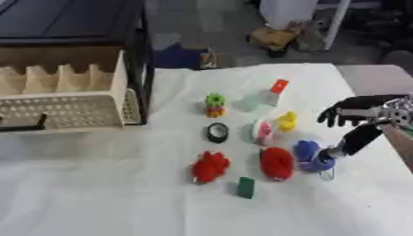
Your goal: Pick up objects from table and place into drawer.
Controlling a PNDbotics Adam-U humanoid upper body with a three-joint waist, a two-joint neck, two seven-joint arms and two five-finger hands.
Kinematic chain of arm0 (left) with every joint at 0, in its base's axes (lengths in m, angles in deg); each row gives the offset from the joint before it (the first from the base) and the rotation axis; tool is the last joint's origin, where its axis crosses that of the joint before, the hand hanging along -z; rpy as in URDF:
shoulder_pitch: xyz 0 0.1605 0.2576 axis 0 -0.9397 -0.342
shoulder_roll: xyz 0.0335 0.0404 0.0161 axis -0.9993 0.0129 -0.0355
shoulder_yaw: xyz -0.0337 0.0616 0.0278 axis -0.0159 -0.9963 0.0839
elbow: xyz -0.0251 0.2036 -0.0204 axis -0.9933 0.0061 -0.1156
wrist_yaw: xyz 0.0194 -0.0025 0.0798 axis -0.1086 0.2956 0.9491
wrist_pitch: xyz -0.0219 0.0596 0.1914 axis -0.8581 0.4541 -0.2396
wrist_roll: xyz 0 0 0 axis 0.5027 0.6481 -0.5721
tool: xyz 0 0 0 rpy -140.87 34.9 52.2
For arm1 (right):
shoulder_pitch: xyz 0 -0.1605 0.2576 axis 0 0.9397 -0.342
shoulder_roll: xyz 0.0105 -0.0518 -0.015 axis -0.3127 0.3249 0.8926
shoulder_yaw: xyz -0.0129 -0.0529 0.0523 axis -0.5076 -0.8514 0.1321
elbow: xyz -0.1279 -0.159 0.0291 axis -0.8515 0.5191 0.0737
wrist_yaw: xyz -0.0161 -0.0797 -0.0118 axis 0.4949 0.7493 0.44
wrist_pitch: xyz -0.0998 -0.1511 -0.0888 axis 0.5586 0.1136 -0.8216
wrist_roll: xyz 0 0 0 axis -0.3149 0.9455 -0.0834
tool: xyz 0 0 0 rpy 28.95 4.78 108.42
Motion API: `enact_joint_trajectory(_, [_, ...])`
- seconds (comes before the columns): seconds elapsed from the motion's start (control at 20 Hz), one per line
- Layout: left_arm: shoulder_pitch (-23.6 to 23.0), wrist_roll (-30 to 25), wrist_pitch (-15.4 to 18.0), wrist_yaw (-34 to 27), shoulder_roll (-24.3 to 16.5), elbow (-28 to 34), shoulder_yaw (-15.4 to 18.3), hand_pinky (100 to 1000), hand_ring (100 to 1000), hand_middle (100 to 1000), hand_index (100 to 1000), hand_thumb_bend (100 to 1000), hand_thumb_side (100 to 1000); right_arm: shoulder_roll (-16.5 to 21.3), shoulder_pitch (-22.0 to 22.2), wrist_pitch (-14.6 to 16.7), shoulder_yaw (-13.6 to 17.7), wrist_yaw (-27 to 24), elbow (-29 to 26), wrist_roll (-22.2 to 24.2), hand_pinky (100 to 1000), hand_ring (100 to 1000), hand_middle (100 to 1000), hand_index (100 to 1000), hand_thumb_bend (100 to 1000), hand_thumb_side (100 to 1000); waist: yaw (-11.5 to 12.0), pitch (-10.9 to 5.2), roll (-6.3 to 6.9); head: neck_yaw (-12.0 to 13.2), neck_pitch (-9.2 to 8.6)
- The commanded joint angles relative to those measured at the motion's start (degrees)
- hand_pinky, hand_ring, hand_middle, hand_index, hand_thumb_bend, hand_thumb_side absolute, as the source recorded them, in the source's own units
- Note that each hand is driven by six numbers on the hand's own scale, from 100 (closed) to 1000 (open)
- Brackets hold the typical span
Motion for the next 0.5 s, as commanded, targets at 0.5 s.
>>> enact_joint_trajectory(0.5, [0.2, -0.1, 0.1, -0.5, -0.5, 0.7, 0.4, 100, 100, 100, 678, 392, 1000, -0.6, -2.1, -0.1, -1.8, 2.5, 2.0, 0.5, 673, 752, 713, 907, 516, 592, 0.3, -0.61, 0.24, -0.5, -0.28])
